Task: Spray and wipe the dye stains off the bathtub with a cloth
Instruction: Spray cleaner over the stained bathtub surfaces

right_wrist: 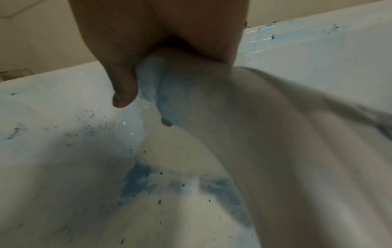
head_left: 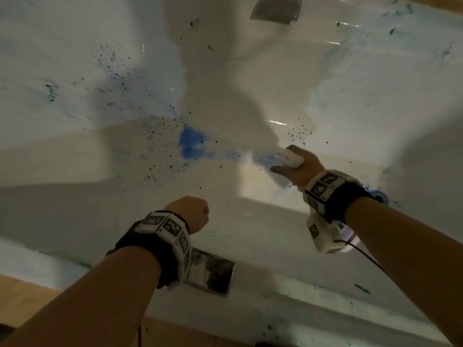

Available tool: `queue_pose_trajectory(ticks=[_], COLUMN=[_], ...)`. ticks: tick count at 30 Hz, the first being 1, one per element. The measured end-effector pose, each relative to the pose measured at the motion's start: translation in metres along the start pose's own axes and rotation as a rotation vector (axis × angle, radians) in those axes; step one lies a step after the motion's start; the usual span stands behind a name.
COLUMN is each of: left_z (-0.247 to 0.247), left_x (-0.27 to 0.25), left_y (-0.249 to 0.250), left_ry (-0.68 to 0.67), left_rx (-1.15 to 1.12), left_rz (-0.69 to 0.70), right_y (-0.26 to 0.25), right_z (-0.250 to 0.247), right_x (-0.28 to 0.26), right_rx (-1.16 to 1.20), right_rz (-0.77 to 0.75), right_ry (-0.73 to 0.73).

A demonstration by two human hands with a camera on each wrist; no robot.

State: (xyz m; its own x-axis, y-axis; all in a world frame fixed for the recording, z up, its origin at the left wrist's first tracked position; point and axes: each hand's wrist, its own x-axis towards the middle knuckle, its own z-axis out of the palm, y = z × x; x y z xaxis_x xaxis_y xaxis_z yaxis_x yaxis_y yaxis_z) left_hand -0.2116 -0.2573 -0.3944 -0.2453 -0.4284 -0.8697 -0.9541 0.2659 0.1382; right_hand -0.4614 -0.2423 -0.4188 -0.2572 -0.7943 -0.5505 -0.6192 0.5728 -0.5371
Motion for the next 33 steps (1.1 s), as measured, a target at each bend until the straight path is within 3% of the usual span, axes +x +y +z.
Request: queue_pose_trajectory(ticks=[6,12,21,27,33], left_z=[-0.003,-0.01,-0.004,-0.008,-0.008], left_x=[0.004,0.012,0.021,0.026,0.031], left_y=[0.002,0.004,0.005,0.013,0.028], left_ry=[-0.017,0.026,0.004,0.021,0.018], left_rx=[0.022,0.008,0.005,0.024,0.036], left_rz=[-0.002,-0.014,-0.04,-0.027,0.008], right_y=[-0.013,-0.026,-0.036,-0.019,0.0], right_z=[-0.007,-0.034,-0.085,-0.118,-0.145], right_x=[0.022,0.045,0.064,0.069,0.066], right_rx=[0.03,0.262,0.518,0.55,0.487], right_rz=[0.09,0.112,0.176,0.16,0.251], right_ry=[0.21,0.253,0.597,0.713,0.785])
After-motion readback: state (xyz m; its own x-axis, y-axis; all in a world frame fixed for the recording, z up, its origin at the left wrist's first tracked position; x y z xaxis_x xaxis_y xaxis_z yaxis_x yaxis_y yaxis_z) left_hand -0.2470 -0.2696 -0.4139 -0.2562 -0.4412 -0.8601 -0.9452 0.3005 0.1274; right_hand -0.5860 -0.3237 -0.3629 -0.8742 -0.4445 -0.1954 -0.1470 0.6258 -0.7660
